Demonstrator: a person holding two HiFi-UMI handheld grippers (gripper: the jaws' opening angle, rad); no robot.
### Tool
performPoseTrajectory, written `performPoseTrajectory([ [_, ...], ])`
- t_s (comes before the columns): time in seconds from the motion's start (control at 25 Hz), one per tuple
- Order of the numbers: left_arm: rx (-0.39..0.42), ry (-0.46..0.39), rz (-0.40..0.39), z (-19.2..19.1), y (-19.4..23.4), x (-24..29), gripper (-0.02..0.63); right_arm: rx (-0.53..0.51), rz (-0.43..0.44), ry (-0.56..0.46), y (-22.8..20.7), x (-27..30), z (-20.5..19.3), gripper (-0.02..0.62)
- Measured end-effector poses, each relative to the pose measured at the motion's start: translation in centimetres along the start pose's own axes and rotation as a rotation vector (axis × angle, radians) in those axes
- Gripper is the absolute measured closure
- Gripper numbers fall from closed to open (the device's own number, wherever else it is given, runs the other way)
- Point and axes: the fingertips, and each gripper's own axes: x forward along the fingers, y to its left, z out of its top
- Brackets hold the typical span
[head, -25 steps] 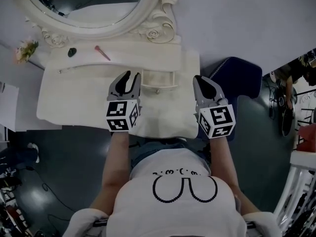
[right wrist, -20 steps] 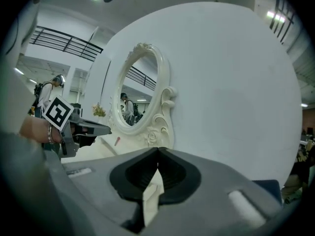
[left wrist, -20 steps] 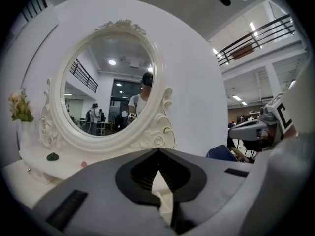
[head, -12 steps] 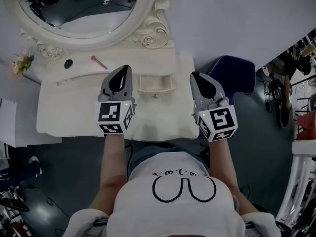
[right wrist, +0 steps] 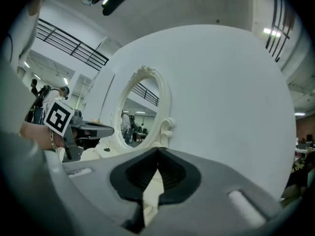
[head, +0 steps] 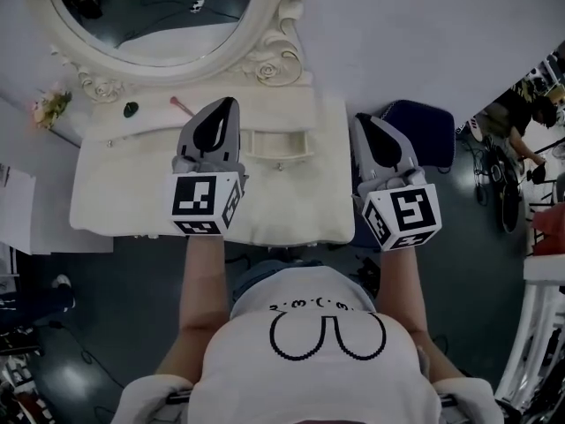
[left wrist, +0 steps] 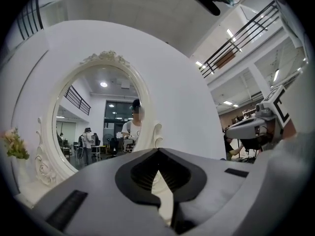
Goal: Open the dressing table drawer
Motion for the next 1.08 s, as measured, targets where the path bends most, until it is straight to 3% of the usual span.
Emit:
performPoseTrajectory([
  [0.36, 0.073, -0.008, 0.000, 1.4, -1.0, -0.9, 0.607, -0.032, -0.001, -0.016, 0.7, -0.8, 0.9, 0.598],
  [1.08, 0.064, -0.024, 0.014, 1.8, -1.0, -1.5, 0.607, -0.071, 0.020, -0.004, 1.1, -0.8, 0.5, 0.598],
])
